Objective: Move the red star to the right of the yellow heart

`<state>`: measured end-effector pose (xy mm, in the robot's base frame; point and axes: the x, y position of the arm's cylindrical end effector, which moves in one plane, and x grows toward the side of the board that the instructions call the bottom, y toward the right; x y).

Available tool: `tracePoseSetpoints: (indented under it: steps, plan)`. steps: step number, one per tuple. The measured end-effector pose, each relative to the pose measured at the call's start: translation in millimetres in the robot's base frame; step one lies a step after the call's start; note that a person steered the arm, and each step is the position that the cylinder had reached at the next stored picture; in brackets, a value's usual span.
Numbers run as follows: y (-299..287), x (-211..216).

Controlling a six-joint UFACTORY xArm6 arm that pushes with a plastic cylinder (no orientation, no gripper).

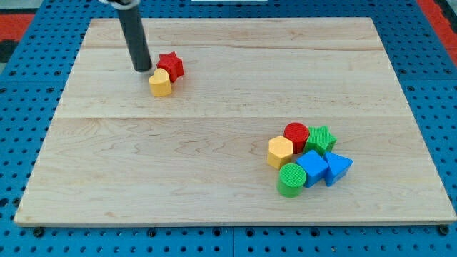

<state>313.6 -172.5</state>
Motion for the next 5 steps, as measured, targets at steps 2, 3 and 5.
tracePoseSetpoints:
  steps: [2,3,5]
  plan:
    - [79,19]
    - [81,69]
    - [110,60]
